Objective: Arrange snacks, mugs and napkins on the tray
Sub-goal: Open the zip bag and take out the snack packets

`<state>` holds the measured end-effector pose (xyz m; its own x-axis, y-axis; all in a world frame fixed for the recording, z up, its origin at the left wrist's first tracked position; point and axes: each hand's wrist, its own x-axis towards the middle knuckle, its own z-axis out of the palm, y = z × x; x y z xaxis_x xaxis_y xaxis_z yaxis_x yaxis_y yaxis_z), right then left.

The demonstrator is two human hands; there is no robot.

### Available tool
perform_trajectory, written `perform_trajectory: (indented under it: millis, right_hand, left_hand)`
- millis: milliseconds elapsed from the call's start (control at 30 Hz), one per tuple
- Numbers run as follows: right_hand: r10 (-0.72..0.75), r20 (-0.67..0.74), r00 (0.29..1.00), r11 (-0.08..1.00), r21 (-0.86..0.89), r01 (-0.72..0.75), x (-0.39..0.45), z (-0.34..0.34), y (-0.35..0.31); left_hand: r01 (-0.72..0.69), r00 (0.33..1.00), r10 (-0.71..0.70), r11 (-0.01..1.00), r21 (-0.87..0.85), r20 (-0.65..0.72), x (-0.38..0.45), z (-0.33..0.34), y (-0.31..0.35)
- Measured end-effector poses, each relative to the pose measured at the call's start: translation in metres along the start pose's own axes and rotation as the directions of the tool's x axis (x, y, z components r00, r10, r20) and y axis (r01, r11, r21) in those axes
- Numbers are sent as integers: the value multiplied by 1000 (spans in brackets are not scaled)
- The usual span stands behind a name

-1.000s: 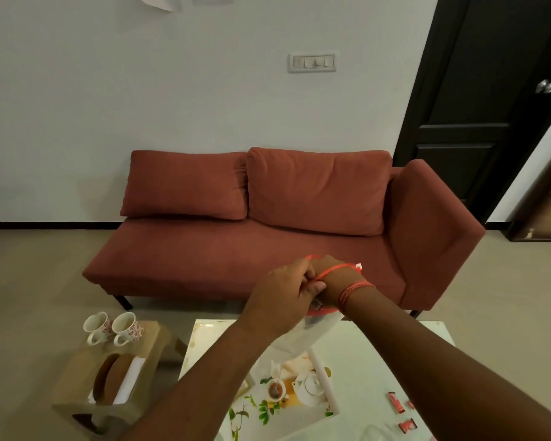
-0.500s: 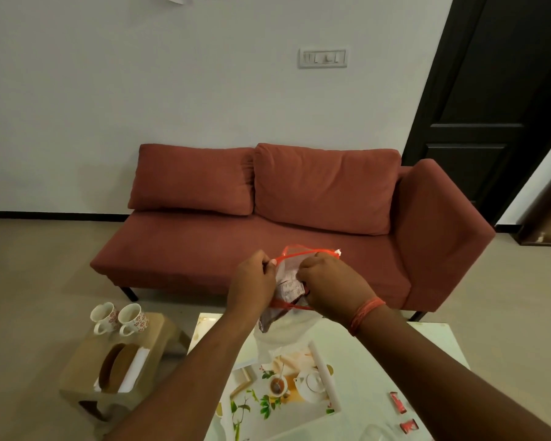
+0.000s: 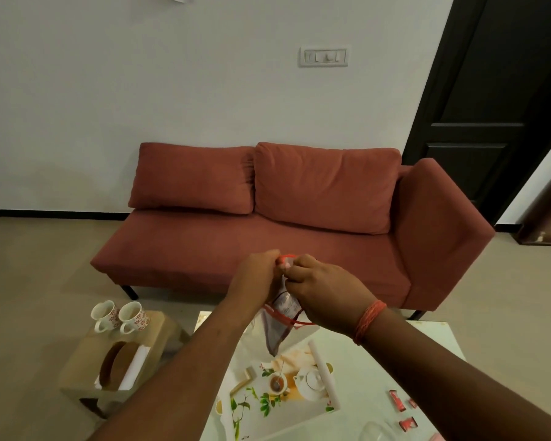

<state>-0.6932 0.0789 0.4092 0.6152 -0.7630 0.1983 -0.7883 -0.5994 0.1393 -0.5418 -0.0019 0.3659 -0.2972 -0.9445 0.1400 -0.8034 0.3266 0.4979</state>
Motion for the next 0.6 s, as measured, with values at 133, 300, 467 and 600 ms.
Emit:
perform_trajectory:
  millis: [133, 300, 467, 600]
  right_hand:
    - [-1, -88, 996, 1000, -25, -1, -6, -8, 5]
    - [104, -205, 973, 995, 6, -105, -20, -10, 21]
    - [7, -308, 951, 1000, -22, -14, -30, -3, 27]
    - [-182, -346, 920, 983, -53, 175, -32, 3, 26]
  left_hand:
    - [39, 999, -40, 996, -79, -4, 3, -5, -14]
    - [99, 994, -106, 983, -155, -40, -7, -1, -19]
    - [254, 967, -252, 925, -282, 42, -7, -7, -12]
    - [341, 932, -359, 806, -483, 58, -3, -24, -2]
